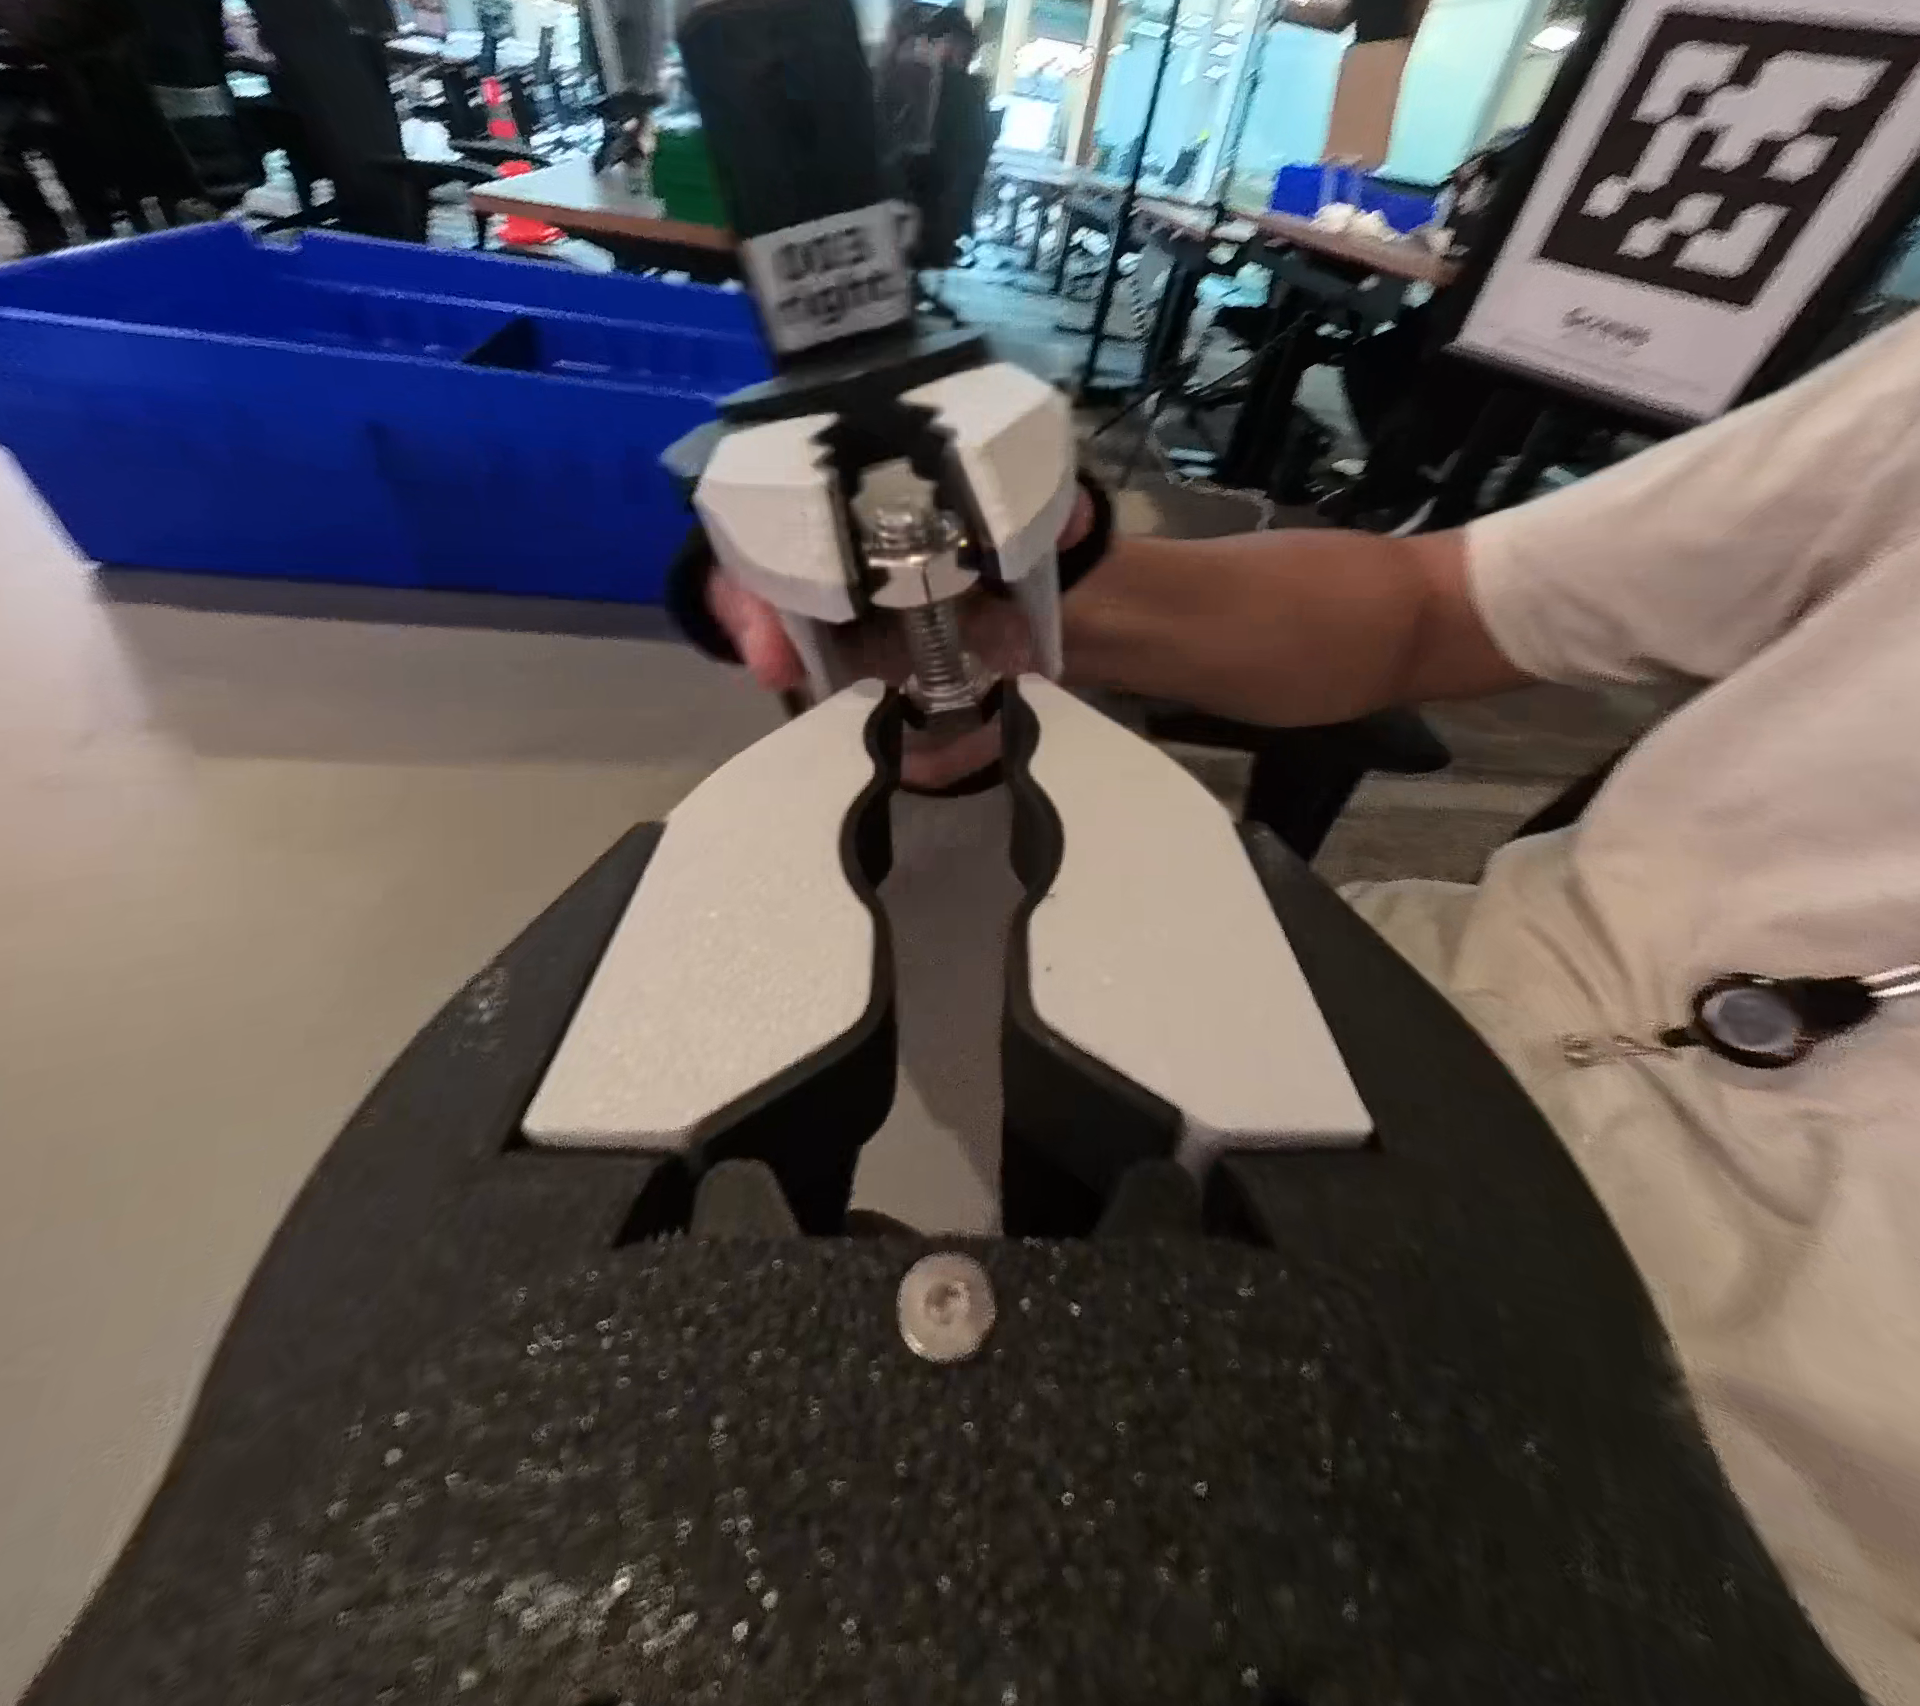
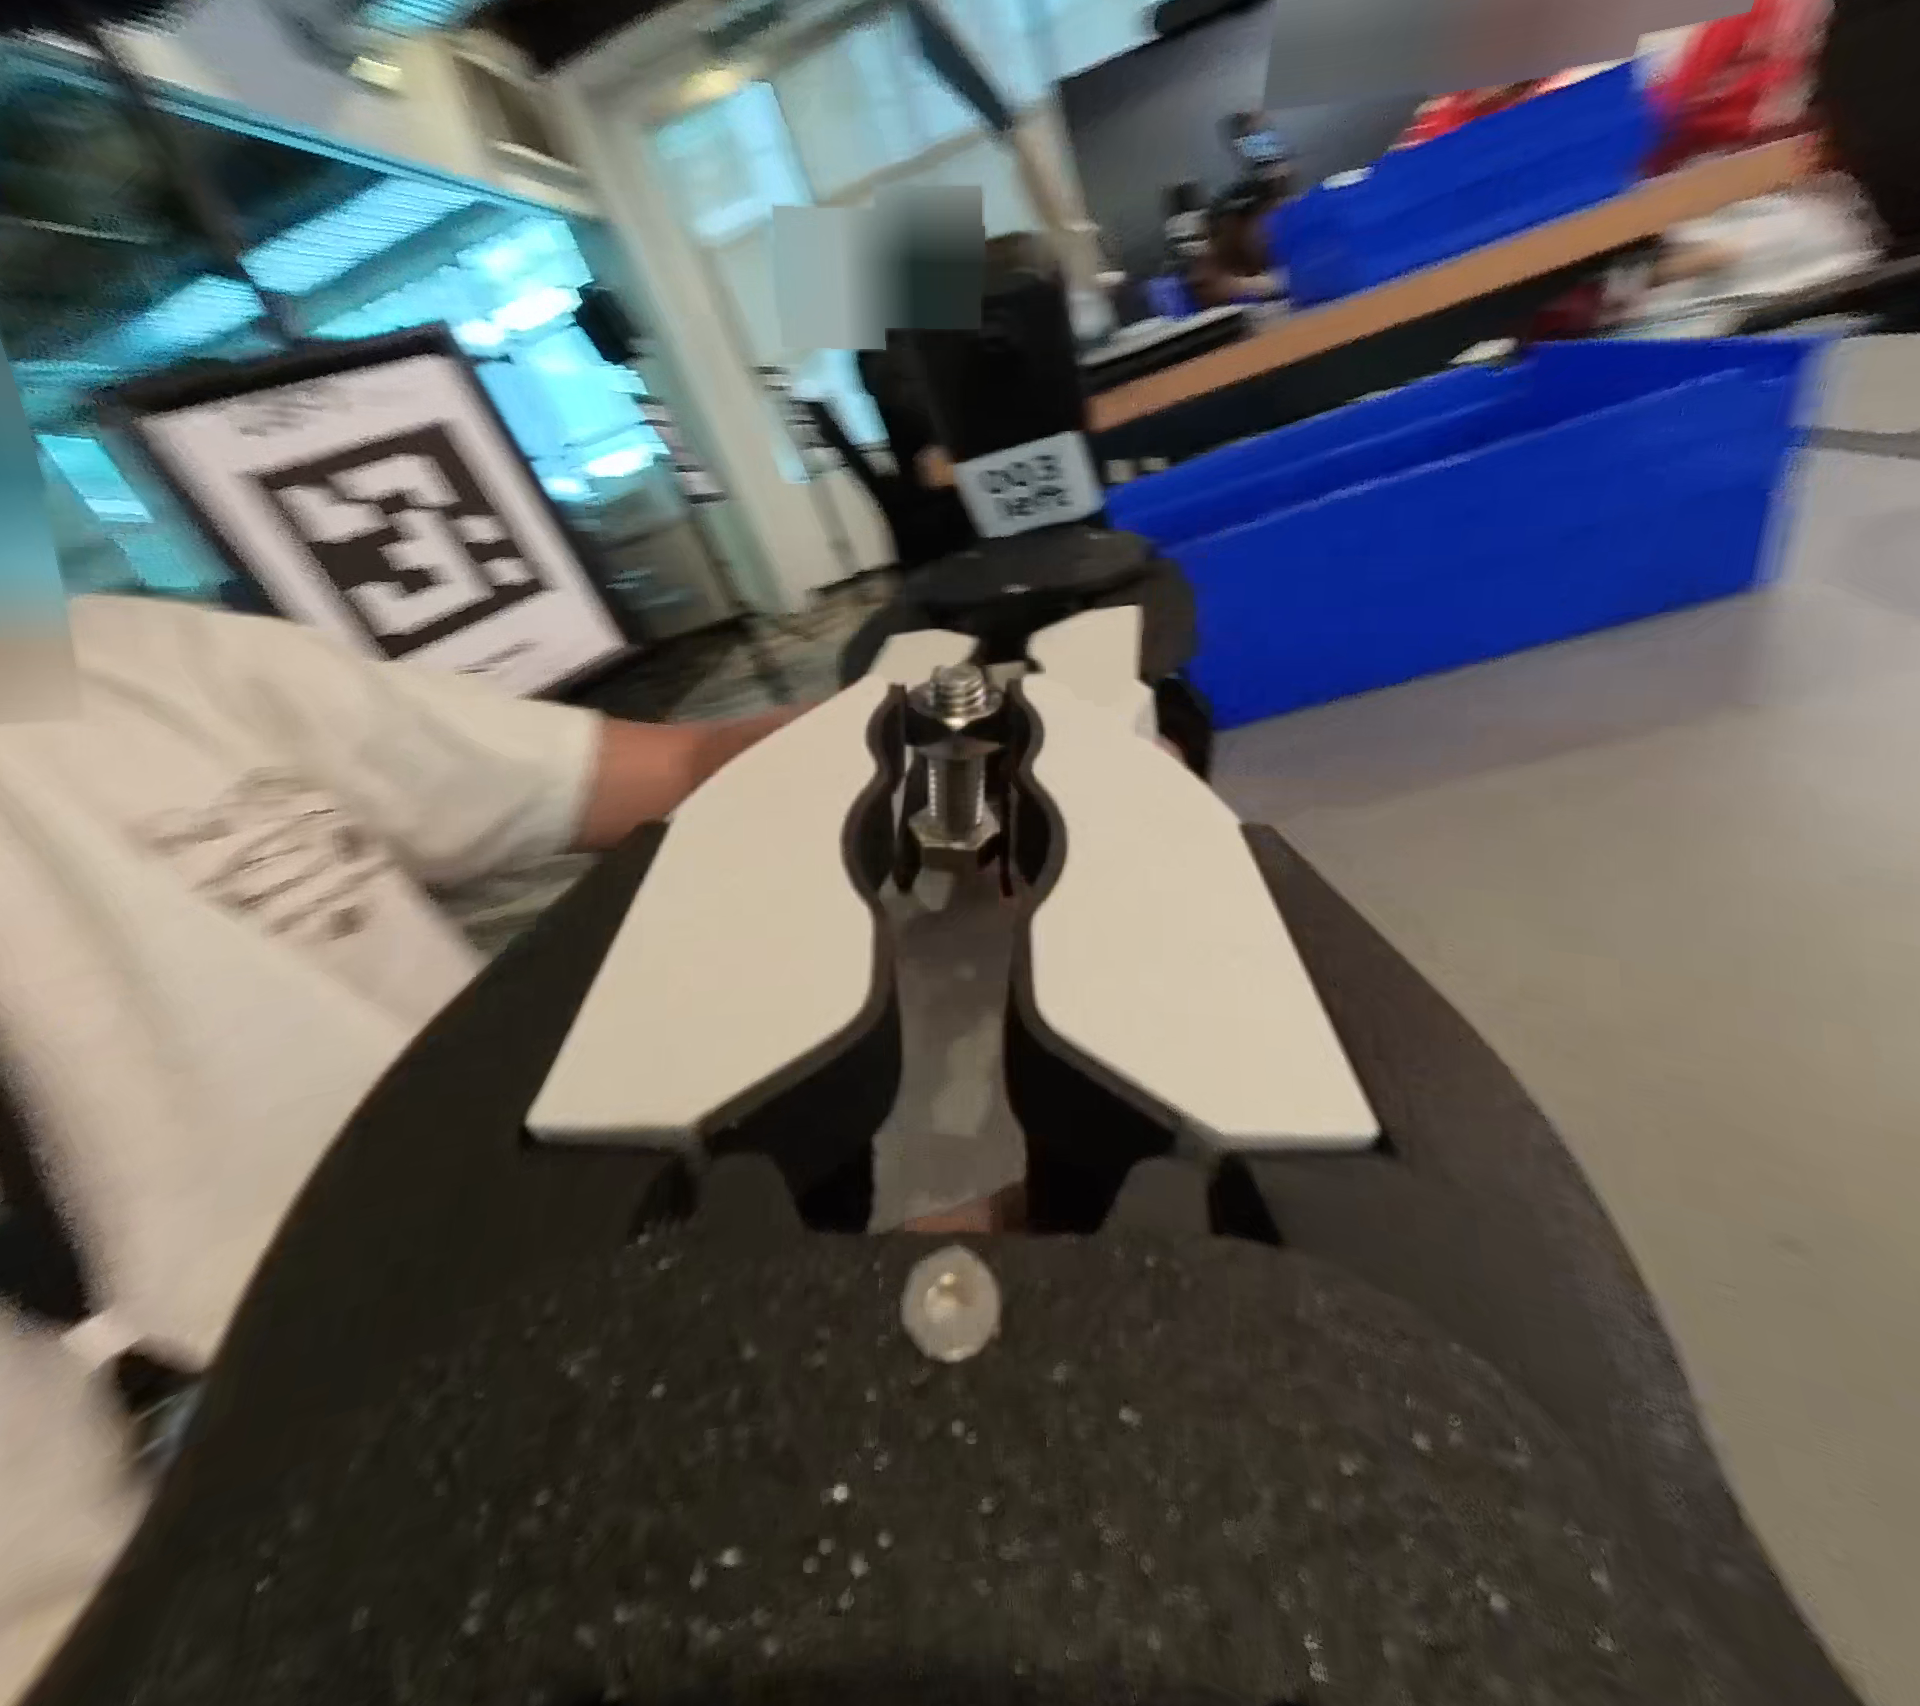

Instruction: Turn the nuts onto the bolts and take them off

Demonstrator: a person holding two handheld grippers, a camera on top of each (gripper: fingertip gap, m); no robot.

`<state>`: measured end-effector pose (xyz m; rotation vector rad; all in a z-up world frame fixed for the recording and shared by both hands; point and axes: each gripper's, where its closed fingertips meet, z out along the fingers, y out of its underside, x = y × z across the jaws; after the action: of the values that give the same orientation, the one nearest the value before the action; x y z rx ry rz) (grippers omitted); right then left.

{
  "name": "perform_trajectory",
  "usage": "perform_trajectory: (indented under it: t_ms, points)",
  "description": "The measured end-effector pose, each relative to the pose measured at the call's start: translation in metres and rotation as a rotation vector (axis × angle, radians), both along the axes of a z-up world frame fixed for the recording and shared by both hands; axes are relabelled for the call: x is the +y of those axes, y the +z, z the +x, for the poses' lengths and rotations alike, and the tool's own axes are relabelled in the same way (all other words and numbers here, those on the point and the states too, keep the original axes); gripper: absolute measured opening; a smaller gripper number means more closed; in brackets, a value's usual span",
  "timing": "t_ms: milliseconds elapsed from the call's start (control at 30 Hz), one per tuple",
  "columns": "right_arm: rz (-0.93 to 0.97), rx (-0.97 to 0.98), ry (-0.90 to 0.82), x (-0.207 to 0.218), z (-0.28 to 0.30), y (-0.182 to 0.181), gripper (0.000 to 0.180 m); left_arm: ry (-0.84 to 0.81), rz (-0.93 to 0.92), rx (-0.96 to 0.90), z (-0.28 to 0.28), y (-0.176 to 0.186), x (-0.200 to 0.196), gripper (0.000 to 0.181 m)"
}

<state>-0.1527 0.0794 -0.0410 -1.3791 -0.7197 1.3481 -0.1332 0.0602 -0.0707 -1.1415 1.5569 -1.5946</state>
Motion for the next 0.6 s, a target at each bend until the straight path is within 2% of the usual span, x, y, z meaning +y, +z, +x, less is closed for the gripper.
perform_trajectory:
  t_ms: [133,200,233,367,467,533,600]
  points:
    - [-0.035,0.07,0.269,-0.011,-0.003,0.006,0.018,-0.067,-0.039,-0.021,-0.004,0.006,-0.009,0.018]
    - [-0.021,0.049,0.239,-0.005,-0.007,0.006,0.018,-0.039,-0.027,-0.02,-0.004,0.006,-0.004,0.018]
    - [-0.001,0.054,0.173,0.0,-0.007,0.008,0.019,-0.026,-0.031,-0.025,-0.005,0.007,0.0,0.018]
    - [-0.016,-0.021,-0.159,0.02,-0.005,0.003,0.062,0.083,-0.019,-0.051,-0.007,0.014,0.021,0.018]
    - [0.005,-0.089,-0.51,0.032,0.006,-0.002,0.062,0.172,0.002,-0.047,-0.004,0.012,0.038,0.018]
    - [0.034,-0.157,-0.758,0.037,0.018,-0.005,0.054,0.218,0.035,-0.028,-0.002,0.007,0.045,0.018]
    - [0.046,-0.201,-0.897,0.039,0.023,-0.005,0.053,0.232,0.053,-0.017,-0.001,0.004,0.047,0.018]
